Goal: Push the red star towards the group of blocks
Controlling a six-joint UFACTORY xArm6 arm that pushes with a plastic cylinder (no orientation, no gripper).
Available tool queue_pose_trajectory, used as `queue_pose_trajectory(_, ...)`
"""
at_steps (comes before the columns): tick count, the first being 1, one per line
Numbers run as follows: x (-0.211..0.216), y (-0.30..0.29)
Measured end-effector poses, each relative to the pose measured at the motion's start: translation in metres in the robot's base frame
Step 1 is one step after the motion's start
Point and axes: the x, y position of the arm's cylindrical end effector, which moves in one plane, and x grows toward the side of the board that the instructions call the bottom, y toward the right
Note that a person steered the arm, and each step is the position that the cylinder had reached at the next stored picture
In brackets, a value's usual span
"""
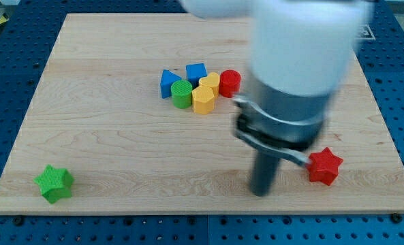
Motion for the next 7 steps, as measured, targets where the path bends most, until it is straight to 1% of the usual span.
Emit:
queue_pose_trajectory(1, 0.006, 0.079)
queue_pose_trajectory(2, 0.006, 0.089)
queue_pose_trajectory(4, -0.025, 0.079)
queue_pose_trajectory(7, -0.04, 0.016)
